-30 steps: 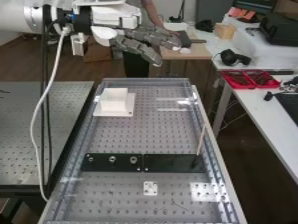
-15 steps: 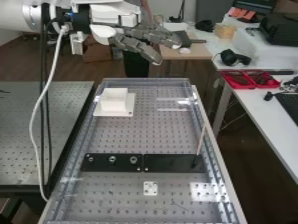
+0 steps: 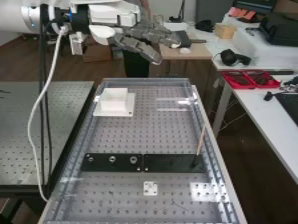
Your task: Grab the pcb board and place it in the clear container
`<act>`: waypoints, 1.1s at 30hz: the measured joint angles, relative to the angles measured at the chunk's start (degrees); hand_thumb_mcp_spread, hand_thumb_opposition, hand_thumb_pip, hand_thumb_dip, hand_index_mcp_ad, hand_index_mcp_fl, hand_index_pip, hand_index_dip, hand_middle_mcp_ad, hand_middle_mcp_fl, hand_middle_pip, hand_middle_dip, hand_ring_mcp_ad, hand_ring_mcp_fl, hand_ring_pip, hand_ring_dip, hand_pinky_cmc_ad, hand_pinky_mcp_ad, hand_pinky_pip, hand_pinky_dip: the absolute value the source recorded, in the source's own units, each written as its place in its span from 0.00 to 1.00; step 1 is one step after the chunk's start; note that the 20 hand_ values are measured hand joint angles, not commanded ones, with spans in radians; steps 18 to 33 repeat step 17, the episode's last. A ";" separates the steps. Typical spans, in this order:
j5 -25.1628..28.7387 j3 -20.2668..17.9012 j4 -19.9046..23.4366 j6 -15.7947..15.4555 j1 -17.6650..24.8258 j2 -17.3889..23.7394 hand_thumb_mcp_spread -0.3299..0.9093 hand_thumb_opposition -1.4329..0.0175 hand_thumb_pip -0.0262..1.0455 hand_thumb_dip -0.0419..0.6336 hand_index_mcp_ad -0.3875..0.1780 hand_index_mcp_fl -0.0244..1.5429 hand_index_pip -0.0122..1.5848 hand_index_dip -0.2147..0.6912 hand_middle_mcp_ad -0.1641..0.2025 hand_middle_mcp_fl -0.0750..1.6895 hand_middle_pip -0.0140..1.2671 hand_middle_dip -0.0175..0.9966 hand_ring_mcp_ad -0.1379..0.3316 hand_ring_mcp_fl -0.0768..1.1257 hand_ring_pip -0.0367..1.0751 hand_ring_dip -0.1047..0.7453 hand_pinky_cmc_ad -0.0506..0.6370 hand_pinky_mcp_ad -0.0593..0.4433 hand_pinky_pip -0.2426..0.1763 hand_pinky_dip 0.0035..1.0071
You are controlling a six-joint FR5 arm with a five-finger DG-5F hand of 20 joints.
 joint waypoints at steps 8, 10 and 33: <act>0.02 0.11 -0.18 0.20 0.07 -0.06 0.54 0.45 0.23 0.18 0.60 0.21 0.05 0.50 0.74 0.09 0.13 0.22 0.79 0.06 0.13 0.17 0.74 0.80 0.33 0.51; 0.03 0.23 -0.36 0.15 0.14 -0.13 0.54 0.45 0.23 0.18 0.60 0.21 0.05 0.50 0.74 0.09 0.13 0.22 0.79 0.06 0.13 0.17 0.74 0.80 0.33 0.51; 0.20 0.55 -0.58 0.00 0.24 -0.31 0.54 0.46 0.23 0.18 0.60 0.21 0.05 0.50 0.73 0.09 0.13 0.22 0.79 0.06 0.13 0.17 0.74 0.80 0.33 0.51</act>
